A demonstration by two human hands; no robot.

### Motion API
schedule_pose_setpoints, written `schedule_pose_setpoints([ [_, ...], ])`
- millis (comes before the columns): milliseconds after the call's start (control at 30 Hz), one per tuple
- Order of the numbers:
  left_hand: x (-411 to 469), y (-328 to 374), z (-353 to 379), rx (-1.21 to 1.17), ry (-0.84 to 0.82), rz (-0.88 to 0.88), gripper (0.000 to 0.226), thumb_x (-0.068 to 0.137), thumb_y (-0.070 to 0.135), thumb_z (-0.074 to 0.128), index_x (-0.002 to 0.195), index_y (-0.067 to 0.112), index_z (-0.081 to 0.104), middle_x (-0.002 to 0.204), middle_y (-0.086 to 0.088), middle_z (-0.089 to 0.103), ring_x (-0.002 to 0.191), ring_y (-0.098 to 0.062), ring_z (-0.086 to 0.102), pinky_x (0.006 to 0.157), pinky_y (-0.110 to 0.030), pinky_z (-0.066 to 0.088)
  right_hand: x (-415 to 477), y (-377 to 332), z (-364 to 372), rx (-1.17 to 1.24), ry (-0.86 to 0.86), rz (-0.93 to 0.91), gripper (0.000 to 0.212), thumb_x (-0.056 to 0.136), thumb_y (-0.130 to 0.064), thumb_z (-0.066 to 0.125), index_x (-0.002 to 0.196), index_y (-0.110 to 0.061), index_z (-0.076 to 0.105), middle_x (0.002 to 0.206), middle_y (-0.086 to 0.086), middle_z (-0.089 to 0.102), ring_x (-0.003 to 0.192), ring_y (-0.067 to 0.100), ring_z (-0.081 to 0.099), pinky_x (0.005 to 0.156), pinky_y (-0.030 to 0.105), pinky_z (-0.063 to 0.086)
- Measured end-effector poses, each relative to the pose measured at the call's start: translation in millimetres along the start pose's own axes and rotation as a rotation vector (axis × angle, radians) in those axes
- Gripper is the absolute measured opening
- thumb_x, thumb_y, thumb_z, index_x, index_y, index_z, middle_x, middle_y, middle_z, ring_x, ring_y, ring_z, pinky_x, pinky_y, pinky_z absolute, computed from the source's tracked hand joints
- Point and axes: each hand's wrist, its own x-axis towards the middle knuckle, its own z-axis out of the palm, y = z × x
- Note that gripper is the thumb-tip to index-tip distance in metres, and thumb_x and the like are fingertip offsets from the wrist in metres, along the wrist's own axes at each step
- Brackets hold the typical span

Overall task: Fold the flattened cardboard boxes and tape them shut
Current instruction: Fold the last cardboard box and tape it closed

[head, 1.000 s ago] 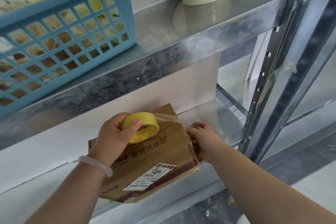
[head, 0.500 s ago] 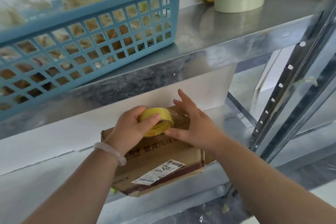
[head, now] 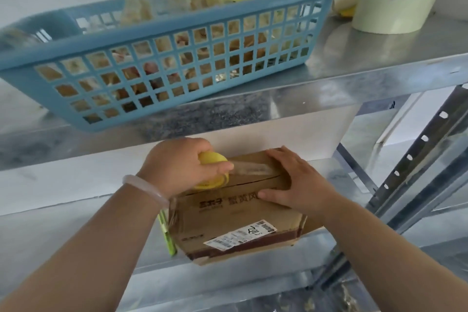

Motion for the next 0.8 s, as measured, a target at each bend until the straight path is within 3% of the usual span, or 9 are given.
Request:
schedule_pose_setpoints([
  [100,-13,-31,-12,-0.064,-0.035,-0.07,0.069,0.057,0.095,0.033,0.069,0.031,0.055,0.065,0.009,0.058,0.062,-0.004,0.055,0.054,-0.03,0.043,1,-1,0,-0.019,-0.005,-0.018,0.098,0.058,-0.084,0.057,0.145,-0.055,0.02,0.158,-0.023,0.014,0.145,0.005,0.02,0.117,0.039,0.028],
  [233,-34,-66,-18,-0.084,0.028,-0.155,0.065,0.056,0.092,0.038,0.067,0.031,0.057,0.063,0.009,0.059,0.061,-0.004,0.055,0.053,-0.028,0.04,1,-4,0,-0.044,-0.008,-0.064,0.094,0.064,-0.081,0.058,0.147,-0.051,0.025,0.135,-0.051,0.008,0.138,-0.013,0.005,0.116,0.027,0.017],
  [333,-50,-90,-19,-0.05,0.065,-0.21,0.069,0.055,0.095,0.039,0.064,0.029,0.058,0.06,0.008,0.059,0.059,-0.005,0.054,0.053,-0.028,0.04,2,-4,0,-0.072,0.006,-0.075,0.092,0.067,-0.077,0.06,0.148,-0.045,0.029,0.14,-0.042,0.015,0.138,-0.016,0.0,0.116,0.024,0.011],
  [433,-65,-106,-6,-0.03,0.003,-0.274,0.069,0.056,0.092,0.035,0.064,0.028,0.059,0.06,0.008,0.059,0.06,-0.005,0.054,0.053,-0.026,0.038,1,-6,1,-0.086,0.011,-0.069,0.091,0.068,-0.078,0.059,0.148,-0.045,0.031,0.142,-0.041,0.017,0.138,-0.015,0.0,0.115,0.025,0.01],
  [600,-76,-113,33,-0.211,-0.099,-0.326,0.048,0.084,0.067,0.049,0.067,0.023,0.057,0.063,0.003,0.06,0.063,-0.013,0.055,0.063,-0.034,0.046,1,-5,0,-0.134,-0.013,-0.067,0.097,0.061,-0.088,0.045,0.148,-0.049,0.026,0.144,-0.041,0.012,0.138,-0.016,-0.003,0.116,0.028,0.01],
  [700,-80,-114,47,-0.349,-0.096,-0.344,0.047,0.085,0.069,0.045,0.067,0.026,0.056,0.059,0.006,0.057,0.059,-0.012,0.053,0.061,-0.034,0.045,-1,-6,-1,-0.162,-0.053,-0.058,0.083,0.066,-0.088,0.038,0.141,-0.061,0.018,0.152,-0.036,0.01,0.142,-0.014,-0.006,0.121,0.035,0.008],
  [800,-80,-112,57,-0.373,-0.118,-0.385,0.047,0.079,0.072,0.054,0.068,0.026,0.06,0.064,0.004,0.063,0.065,-0.014,0.06,0.062,-0.035,0.048,-1,-9,-4,-0.303,-0.124,-0.056,0.068,0.073,-0.085,0.021,0.137,-0.067,0.009,0.16,-0.026,0.002,0.145,-0.006,-0.013,0.122,0.041,-0.004],
])
